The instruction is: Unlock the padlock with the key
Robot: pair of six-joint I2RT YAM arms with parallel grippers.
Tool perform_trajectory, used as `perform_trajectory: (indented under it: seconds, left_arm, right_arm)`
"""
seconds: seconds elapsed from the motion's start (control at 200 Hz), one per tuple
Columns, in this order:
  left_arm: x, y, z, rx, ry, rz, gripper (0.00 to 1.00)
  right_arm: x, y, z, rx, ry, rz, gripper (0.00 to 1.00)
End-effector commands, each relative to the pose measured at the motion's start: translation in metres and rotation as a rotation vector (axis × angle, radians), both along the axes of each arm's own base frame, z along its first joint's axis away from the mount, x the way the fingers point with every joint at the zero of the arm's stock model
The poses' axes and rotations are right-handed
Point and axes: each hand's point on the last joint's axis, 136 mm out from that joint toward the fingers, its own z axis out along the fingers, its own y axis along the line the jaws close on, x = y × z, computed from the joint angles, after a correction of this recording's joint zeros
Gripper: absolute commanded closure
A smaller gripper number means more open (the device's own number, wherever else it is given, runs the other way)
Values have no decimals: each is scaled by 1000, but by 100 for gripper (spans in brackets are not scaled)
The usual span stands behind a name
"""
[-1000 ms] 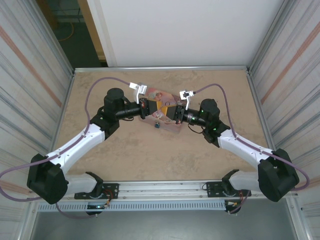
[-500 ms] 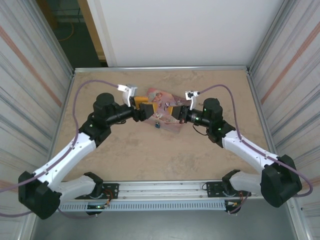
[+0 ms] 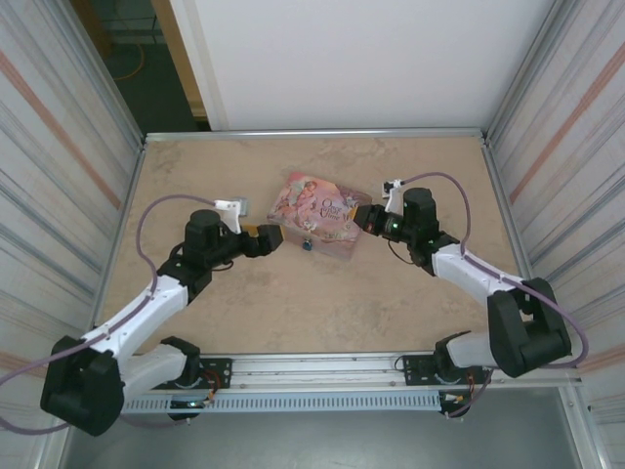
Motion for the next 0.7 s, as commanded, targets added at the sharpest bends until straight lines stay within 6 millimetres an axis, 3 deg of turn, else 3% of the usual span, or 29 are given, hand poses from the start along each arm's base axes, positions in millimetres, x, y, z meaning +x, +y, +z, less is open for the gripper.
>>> perform_trajectory:
  seconds: [0.0, 0.281, 0.446, 0.696]
  left_arm:
    - [1, -9, 9, -116, 6, -62, 4]
    - [15, -21, -18, -88, 62, -116, 5]
    - [24, -33, -34, -63, 79, -176, 17]
    - [45, -47, -43, -42, 71, -235, 22]
  right_arm:
    - [4, 1, -9, 12, 65, -14, 100]
    - [15, 6, -29, -6, 111, -7, 100]
    - [18, 12, -37, 0, 140, 18, 100]
    - [21, 12, -48, -16, 158, 25, 100]
